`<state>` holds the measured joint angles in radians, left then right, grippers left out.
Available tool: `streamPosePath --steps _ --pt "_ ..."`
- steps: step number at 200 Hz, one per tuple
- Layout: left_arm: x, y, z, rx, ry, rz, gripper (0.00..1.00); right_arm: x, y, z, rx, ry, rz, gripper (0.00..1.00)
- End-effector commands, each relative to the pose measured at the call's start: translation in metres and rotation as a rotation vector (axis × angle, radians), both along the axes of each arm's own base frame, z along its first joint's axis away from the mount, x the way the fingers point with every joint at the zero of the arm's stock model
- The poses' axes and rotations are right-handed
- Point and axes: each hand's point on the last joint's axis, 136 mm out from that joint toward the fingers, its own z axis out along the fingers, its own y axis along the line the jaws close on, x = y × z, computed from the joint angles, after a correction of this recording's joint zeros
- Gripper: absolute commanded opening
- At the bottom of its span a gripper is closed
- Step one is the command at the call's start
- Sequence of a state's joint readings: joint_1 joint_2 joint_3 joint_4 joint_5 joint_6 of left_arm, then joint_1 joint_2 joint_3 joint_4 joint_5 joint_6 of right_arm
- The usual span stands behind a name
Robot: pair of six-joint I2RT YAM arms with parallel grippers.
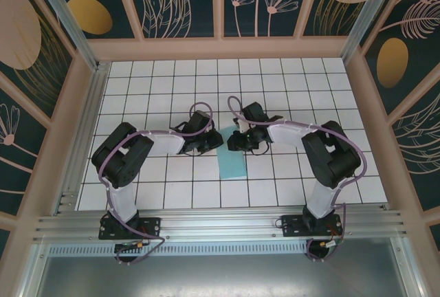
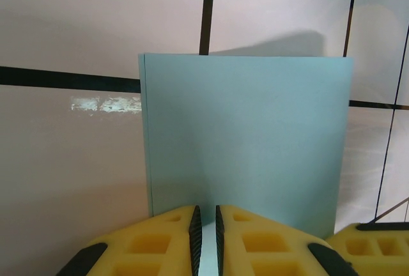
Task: Fold a paper plane with a square sheet of paper (pick it up from the middle)
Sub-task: Fold the square sheet of paper in half at the center of the table.
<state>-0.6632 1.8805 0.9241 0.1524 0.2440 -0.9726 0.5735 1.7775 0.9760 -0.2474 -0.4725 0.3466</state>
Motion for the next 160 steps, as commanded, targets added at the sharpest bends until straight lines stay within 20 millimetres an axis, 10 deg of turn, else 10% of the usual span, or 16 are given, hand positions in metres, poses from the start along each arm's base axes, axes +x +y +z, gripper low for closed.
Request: streamPosePath --steps 1,160 --pt "-0.023 0.037 -0.058 0.197 0.117 0.021 0.19 0.001 -0.009 -0.008 -0.028 0.029 -0.015 0.27" --pt "-0.027 0.043 -0.072 0.236 0.138 0.016 0.18 -0.010 -0.027 -0.025 0.052 0.105 -0.055 0.27"
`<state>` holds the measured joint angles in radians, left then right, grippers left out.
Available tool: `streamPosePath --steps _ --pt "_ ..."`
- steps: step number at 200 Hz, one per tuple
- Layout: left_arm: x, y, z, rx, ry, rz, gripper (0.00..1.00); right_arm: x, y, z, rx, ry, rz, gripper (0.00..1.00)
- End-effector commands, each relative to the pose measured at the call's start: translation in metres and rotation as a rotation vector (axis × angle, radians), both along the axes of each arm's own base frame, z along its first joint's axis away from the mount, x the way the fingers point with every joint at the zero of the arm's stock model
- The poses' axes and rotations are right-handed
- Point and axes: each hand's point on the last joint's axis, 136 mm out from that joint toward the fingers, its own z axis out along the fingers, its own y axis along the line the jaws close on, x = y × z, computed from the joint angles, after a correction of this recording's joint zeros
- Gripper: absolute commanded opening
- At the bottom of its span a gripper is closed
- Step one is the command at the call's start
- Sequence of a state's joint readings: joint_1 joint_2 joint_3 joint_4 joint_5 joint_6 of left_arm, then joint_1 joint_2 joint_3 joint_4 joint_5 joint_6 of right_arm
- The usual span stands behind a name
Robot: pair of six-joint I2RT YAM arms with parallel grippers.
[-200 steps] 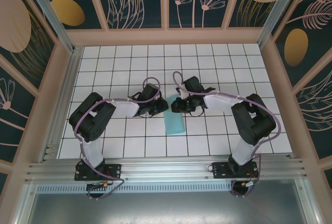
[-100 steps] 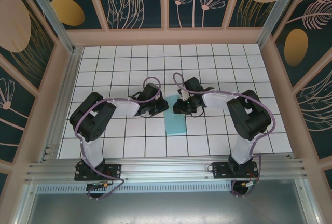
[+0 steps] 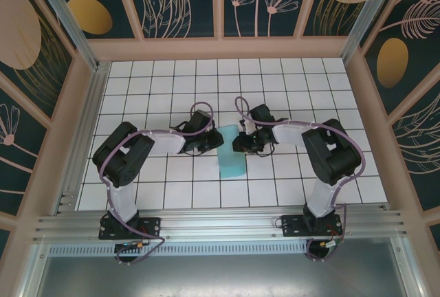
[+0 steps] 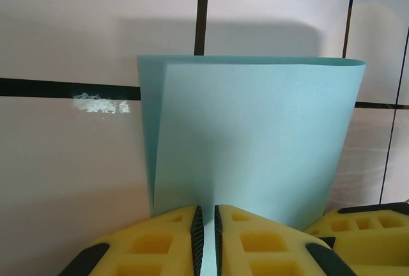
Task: Fold a paper plane with a square sheet of paper (pick it up from the middle)
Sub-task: Fold the square sheet of paper in half at the center of the table.
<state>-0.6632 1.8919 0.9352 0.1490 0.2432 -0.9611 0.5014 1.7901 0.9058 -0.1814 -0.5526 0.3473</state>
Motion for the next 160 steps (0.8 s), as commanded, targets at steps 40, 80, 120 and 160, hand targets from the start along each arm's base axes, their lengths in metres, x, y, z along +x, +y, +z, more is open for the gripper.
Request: streamPosePath --steps 40,80,120,160 --pt "-0.030 0.046 -0.072 0.236 0.144 0.025 0.18 -0.010 -0.012 0.007 0.083 0.035 -0.033 0.27" --pt "-0.030 0.045 -0.073 0.237 0.144 0.020 0.18 -0.023 -0.030 -0.024 0.006 0.103 -0.073 0.25" --pt "-0.029 0.044 -0.072 0.234 0.136 0.013 0.17 -0.003 -0.015 0.021 0.118 -0.001 -0.059 0.24" --pt "-0.028 0.042 -0.071 0.234 0.131 -0.007 0.17 0.023 0.001 0.049 0.171 -0.076 -0.054 0.24"
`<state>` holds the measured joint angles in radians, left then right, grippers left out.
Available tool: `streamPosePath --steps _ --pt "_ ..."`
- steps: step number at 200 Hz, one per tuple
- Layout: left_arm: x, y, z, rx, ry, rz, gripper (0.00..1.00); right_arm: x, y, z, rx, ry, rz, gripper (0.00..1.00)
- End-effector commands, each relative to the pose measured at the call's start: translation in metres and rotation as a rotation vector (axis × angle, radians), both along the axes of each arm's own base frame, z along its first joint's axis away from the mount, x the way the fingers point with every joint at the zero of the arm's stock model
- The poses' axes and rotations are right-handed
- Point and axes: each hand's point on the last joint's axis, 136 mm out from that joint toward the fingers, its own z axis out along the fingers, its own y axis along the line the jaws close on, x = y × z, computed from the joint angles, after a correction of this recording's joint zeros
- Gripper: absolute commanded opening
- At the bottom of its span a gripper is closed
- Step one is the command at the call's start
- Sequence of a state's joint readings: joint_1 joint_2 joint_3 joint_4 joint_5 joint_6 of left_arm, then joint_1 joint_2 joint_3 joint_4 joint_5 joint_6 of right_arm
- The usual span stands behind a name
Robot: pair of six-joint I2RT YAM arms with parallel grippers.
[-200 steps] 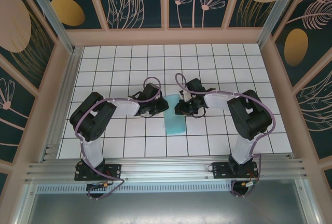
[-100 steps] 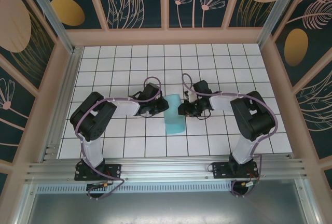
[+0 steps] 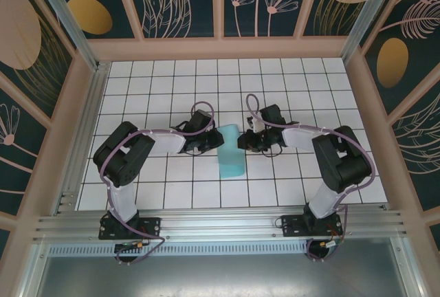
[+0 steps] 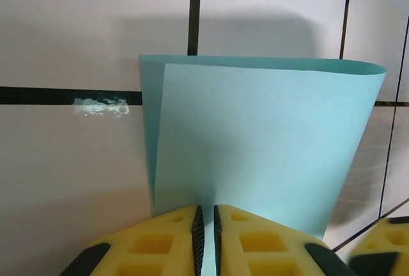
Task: Fold a paper plane with a square sheet of paper (pick it up from the middle)
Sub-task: Fold the square sheet of paper in half at the center of the table.
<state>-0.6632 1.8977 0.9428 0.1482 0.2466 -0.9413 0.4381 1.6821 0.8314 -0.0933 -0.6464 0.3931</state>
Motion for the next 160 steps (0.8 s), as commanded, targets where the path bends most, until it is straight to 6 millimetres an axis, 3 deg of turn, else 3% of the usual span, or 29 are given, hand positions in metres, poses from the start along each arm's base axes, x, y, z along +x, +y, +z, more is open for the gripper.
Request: streamPosePath --steps 1,55,82,108,131,160 --pt "-0.029 0.043 -0.071 0.233 0.141 0.011 0.17 0.017 0.009 0.017 0.035 -0.035 -0.002 0.24" --pt "-0.029 0.043 -0.073 0.241 0.147 0.006 0.18 0.030 0.018 -0.015 -0.040 0.023 0.019 0.24" --pt "-0.031 0.046 -0.075 0.251 0.153 0.013 0.18 0.029 0.005 -0.036 -0.094 0.062 -0.019 0.24" --pt "-0.034 0.050 -0.078 0.265 0.162 0.016 0.18 0.029 -0.011 -0.044 -0.087 0.081 -0.077 0.23" --pt "-0.038 0.054 -0.082 0.277 0.169 0.019 0.17 0.035 -0.018 -0.037 -0.056 0.064 -0.128 0.24" --pt "-0.039 0.055 -0.083 0.282 0.170 0.011 0.17 0.051 -0.012 0.003 0.026 -0.045 -0.155 0.24"
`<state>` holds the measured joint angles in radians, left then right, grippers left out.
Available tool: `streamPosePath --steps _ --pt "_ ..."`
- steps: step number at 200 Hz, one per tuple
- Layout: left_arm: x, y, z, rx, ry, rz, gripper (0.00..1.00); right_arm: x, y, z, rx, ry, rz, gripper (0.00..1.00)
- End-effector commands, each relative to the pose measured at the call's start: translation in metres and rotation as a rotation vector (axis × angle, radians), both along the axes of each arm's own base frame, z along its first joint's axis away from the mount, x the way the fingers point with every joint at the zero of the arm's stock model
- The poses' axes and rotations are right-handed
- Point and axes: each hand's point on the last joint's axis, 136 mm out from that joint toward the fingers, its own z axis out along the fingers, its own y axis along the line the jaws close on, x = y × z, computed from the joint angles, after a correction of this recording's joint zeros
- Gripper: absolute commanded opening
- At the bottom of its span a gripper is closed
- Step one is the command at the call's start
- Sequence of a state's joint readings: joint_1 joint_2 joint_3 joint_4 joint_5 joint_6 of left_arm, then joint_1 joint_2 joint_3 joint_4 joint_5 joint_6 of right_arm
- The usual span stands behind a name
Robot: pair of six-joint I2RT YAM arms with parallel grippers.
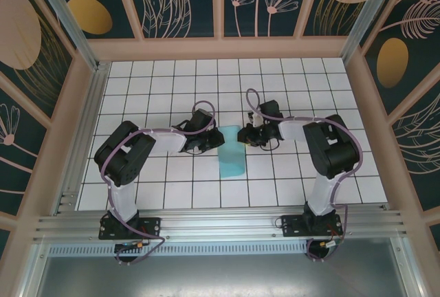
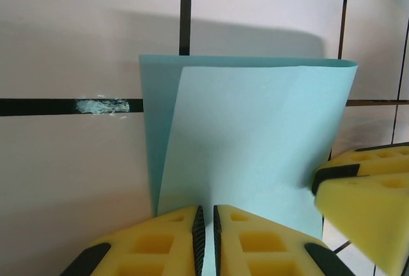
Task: Fold a paper plane with a square sheet of paper (pick it up from the middle)
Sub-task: Fold the square sheet of paper in half at the center of the table.
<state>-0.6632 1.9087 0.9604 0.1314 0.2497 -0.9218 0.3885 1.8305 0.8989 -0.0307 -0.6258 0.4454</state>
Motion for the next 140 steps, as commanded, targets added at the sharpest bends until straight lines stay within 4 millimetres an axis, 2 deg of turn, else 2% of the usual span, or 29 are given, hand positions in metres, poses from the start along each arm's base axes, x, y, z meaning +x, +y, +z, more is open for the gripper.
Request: streamPosePath --steps 1,17,34,60,97,140 --pt "-0.040 0.057 -0.082 0.272 0.169 0.029 0.17 0.016 -0.003 0.032 0.040 -0.101 -0.058 0.24" --pt "-0.039 0.055 -0.081 0.268 0.166 0.026 0.17 0.024 0.004 0.052 0.077 -0.152 -0.060 0.24" --pt "-0.038 0.054 -0.081 0.266 0.164 0.023 0.17 0.028 0.016 0.054 0.077 -0.152 -0.031 0.24" --pt "-0.036 0.052 -0.081 0.264 0.165 0.017 0.17 0.031 0.029 0.034 0.034 -0.093 0.002 0.24" --pt "-0.038 0.053 -0.082 0.266 0.169 0.018 0.17 0.039 0.024 0.008 -0.017 -0.034 -0.013 0.24" --pt "-0.044 0.057 -0.088 0.278 0.193 0.021 0.17 0.047 -0.001 -0.019 -0.045 0.070 -0.102 0.24"
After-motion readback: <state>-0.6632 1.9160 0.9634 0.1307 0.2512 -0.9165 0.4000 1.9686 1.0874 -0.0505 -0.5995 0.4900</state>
